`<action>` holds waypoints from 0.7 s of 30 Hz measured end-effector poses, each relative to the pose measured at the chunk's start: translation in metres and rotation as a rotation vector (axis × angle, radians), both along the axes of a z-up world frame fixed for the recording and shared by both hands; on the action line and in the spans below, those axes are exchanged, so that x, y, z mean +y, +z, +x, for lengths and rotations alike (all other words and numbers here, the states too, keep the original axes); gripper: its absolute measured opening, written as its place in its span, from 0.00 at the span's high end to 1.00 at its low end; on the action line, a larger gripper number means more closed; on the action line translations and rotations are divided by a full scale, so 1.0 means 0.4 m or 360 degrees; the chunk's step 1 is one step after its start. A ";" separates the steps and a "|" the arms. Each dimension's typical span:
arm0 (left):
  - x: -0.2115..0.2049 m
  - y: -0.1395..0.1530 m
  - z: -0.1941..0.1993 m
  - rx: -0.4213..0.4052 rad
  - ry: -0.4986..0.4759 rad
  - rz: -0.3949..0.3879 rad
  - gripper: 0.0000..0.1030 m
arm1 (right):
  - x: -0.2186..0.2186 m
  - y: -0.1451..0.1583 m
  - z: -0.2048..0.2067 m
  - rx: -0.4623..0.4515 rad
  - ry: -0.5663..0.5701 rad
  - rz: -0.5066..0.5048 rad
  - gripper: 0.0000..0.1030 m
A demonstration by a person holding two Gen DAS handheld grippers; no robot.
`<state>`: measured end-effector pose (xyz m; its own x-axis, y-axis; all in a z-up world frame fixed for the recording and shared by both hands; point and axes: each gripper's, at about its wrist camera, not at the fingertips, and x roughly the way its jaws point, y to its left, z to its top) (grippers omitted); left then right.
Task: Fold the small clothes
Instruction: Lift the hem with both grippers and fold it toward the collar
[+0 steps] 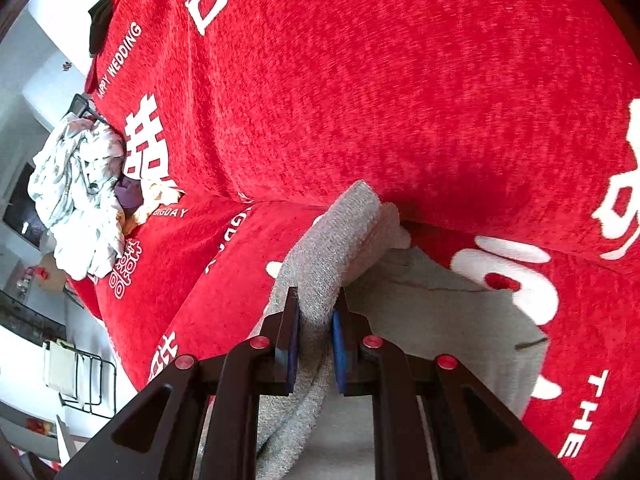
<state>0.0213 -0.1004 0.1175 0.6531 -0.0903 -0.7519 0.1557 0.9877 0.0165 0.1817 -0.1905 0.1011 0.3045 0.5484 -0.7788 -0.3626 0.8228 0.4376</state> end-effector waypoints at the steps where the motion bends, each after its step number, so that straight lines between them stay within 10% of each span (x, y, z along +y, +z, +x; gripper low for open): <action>1: -0.011 0.001 0.000 0.0000 -0.0009 0.0005 0.91 | -0.016 0.000 -0.001 0.0001 -0.0001 0.0013 0.85; 21: -0.334 -0.115 0.020 0.0104 -0.0279 0.0279 0.91 | -0.313 -0.153 0.004 0.0100 -0.0172 0.0171 0.85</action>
